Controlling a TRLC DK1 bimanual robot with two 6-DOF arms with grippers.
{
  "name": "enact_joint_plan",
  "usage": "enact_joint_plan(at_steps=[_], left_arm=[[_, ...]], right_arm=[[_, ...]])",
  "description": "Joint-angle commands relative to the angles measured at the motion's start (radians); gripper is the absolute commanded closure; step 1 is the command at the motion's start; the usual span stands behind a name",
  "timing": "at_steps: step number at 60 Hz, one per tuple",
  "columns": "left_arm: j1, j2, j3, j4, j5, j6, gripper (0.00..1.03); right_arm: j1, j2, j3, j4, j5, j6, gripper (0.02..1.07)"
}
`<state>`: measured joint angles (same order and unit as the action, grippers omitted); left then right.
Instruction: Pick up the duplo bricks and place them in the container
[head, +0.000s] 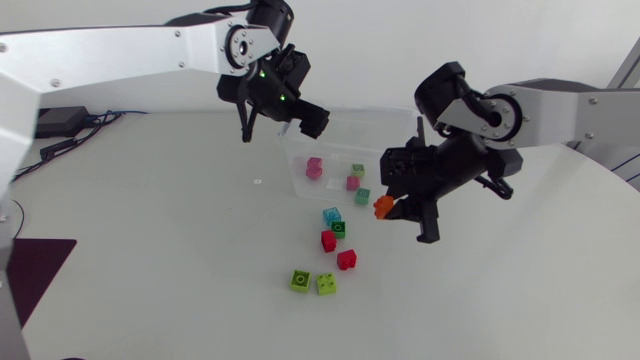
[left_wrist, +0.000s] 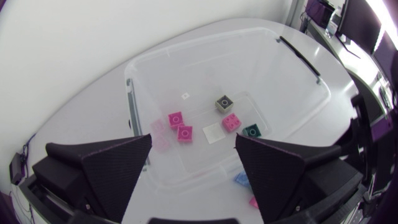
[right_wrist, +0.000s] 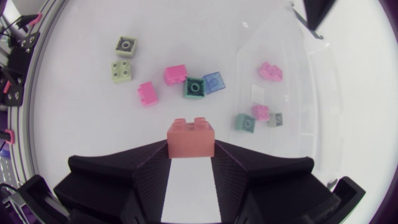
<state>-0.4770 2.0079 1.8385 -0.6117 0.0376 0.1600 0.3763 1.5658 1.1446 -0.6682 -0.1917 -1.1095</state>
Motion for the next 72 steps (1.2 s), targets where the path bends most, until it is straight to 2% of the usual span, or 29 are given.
enact_joint_plan(at_steps=[1, 9, 18, 28, 40, 49, 53, 63, 65, 72], left_arm=[[0.005, -0.115, -0.096, -0.014, 0.007, 0.064, 0.05], [0.006, -0.268, -0.305, -0.043, 0.005, 0.204, 0.05], [0.037, -0.373, -0.459, -0.042, 0.021, 0.311, 0.05], [0.058, -0.480, -0.676, -0.031, 0.094, 0.516, 0.05], [-0.014, -0.515, -0.864, 0.029, 0.122, 0.722, 0.05], [-0.081, -0.518, -0.930, 0.104, 0.151, 0.802, 0.05], [-0.098, -0.509, -0.927, 0.125, 0.166, 0.814, 0.05], [-0.130, -0.443, -0.918, 0.152, 0.180, 0.869, 0.05], [-0.132, -0.425, -0.910, 0.152, 0.183, 0.880, 0.05], [-0.137, -0.368, -0.884, 0.147, 0.189, 0.915, 0.05]], right_arm=[[-0.030, -0.029, 0.055, 0.021, -0.018, 0.048, 0.89], [-0.056, -0.038, 0.089, 0.110, -0.026, 0.123, 0.89], [-0.068, -0.027, 0.142, 0.179, -0.028, 0.206, 0.89], [-0.074, -0.004, 0.195, 0.295, -0.025, 0.320, 0.89], [-0.091, 0.134, 0.294, 0.409, 0.014, 0.442, 0.88], [-0.100, 0.264, 0.376, 0.484, 0.075, 0.494, 0.87], [-0.108, 0.315, 0.420, 0.490, 0.095, 0.520, 0.74], [-0.108, 0.361, 0.451, 0.535, 0.149, 0.557, 0.16], [-0.106, 0.359, 0.451, 0.539, 0.152, 0.571, 0.10], [-0.102, 0.313, 0.419, 0.542, 0.152, 0.591, 0.08]])
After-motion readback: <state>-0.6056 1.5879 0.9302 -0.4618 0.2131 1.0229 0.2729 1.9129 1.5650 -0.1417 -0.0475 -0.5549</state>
